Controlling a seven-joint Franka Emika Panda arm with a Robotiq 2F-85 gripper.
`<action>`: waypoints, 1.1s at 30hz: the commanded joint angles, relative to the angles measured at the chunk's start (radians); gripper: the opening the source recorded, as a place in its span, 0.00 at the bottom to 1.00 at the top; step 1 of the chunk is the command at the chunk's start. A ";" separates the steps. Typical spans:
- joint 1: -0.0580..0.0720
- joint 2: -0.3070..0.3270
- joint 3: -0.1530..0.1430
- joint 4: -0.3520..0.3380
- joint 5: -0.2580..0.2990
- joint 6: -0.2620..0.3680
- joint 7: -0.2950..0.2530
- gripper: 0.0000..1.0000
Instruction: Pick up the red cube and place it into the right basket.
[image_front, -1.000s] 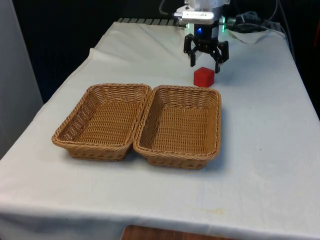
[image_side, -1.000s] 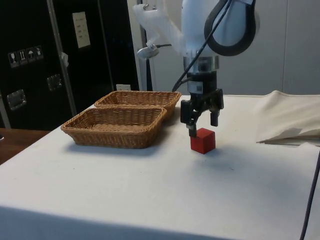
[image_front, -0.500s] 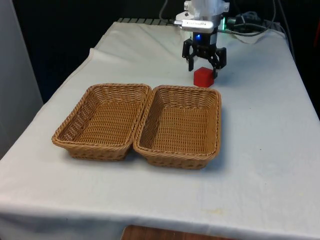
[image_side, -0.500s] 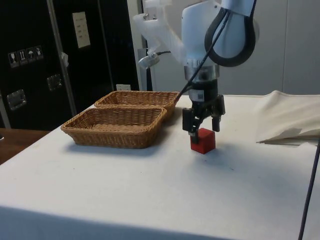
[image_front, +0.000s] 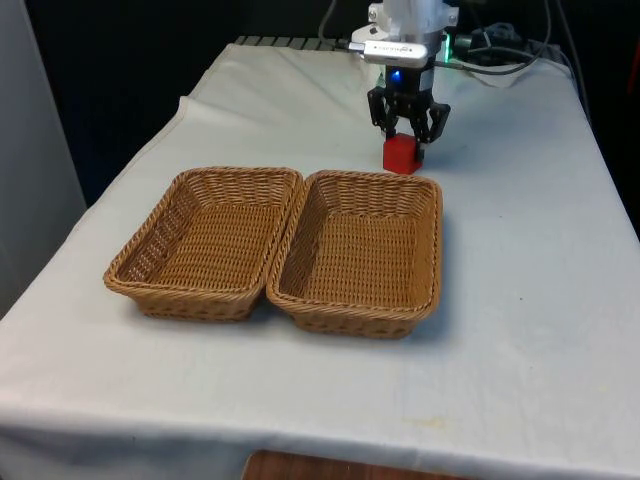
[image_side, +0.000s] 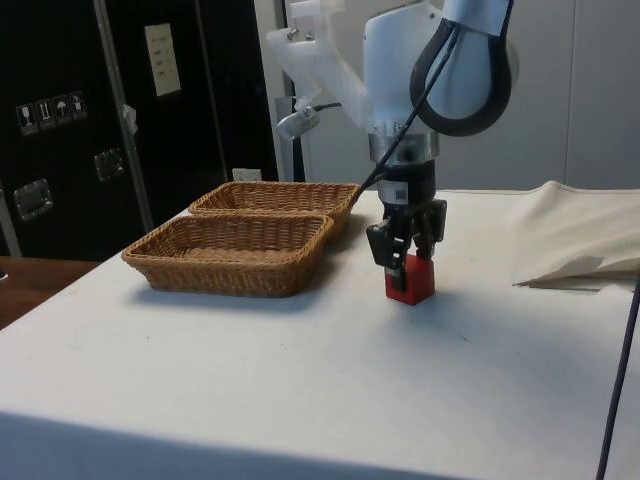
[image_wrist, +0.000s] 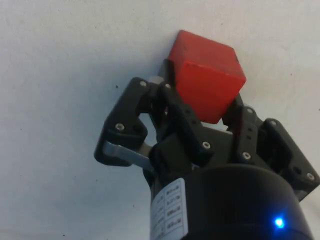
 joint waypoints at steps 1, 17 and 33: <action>0.000 0.001 0.004 -0.002 0.008 0.014 0.000 0.02; -0.007 -0.044 -0.034 0.021 -0.029 -0.043 -0.010 0.03; -0.021 -0.140 -0.083 0.078 -0.086 -0.178 -0.054 0.03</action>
